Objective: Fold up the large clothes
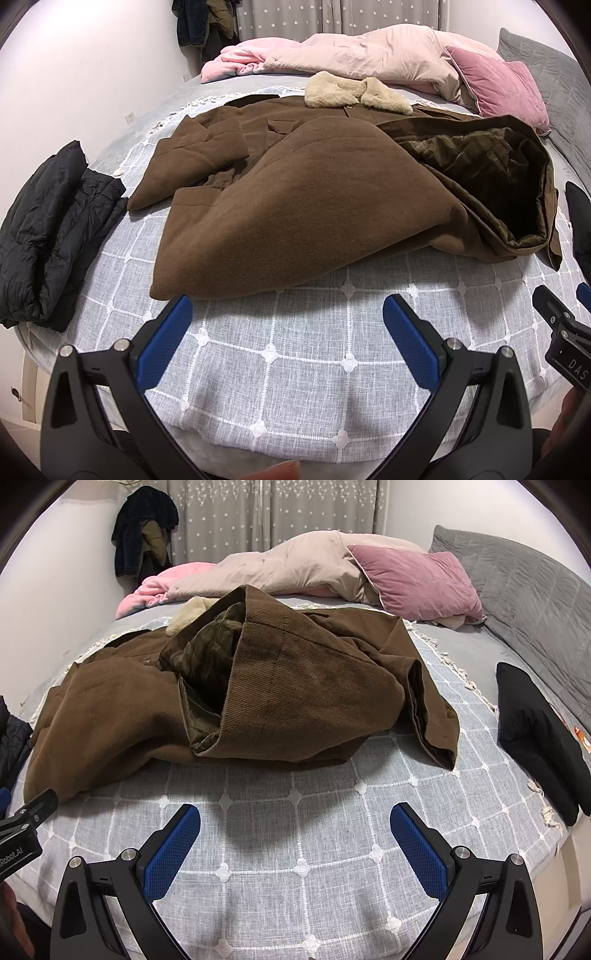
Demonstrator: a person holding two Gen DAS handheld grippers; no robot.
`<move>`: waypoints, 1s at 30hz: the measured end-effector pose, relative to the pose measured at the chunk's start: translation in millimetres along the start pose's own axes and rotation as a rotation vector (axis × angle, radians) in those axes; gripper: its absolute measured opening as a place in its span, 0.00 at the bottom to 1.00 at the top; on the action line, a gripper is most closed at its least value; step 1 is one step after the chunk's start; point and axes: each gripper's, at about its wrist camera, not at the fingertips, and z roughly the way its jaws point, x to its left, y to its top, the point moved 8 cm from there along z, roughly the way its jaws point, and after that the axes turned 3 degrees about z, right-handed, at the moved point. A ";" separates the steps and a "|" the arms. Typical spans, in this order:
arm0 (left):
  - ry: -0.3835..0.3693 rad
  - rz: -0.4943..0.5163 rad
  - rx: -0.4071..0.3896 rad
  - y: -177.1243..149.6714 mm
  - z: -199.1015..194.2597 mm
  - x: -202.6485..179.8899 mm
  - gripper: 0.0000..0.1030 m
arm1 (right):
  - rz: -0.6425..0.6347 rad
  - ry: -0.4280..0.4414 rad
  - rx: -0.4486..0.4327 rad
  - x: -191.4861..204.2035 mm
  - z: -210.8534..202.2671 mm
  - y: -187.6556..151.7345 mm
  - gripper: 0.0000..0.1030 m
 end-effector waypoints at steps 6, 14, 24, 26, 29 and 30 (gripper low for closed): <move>0.000 0.000 0.001 0.0 0.1 -0.2 0.99 | 0.002 -0.006 -0.002 -1.3 0.1 0.2 1.00; 0.001 -0.001 0.001 -0.5 -0.3 -1.2 0.99 | -0.003 -0.013 -0.003 -1.3 -0.2 0.5 1.00; 0.006 -0.003 0.001 -1.5 0.8 -0.6 0.99 | -0.004 -0.019 -0.008 -2.7 -0.5 0.4 1.00; -0.005 -0.007 -0.005 -0.4 2.5 1.1 0.99 | -0.003 -0.019 -0.010 -3.7 -0.6 0.7 1.00; -0.029 -0.024 -0.003 0.7 7.7 4.8 0.99 | -0.004 -0.015 -0.017 -4.2 -1.8 1.1 1.00; -0.044 -0.034 -0.010 1.1 9.1 6.2 0.99 | -0.005 -0.015 -0.022 -4.4 -2.7 1.4 1.00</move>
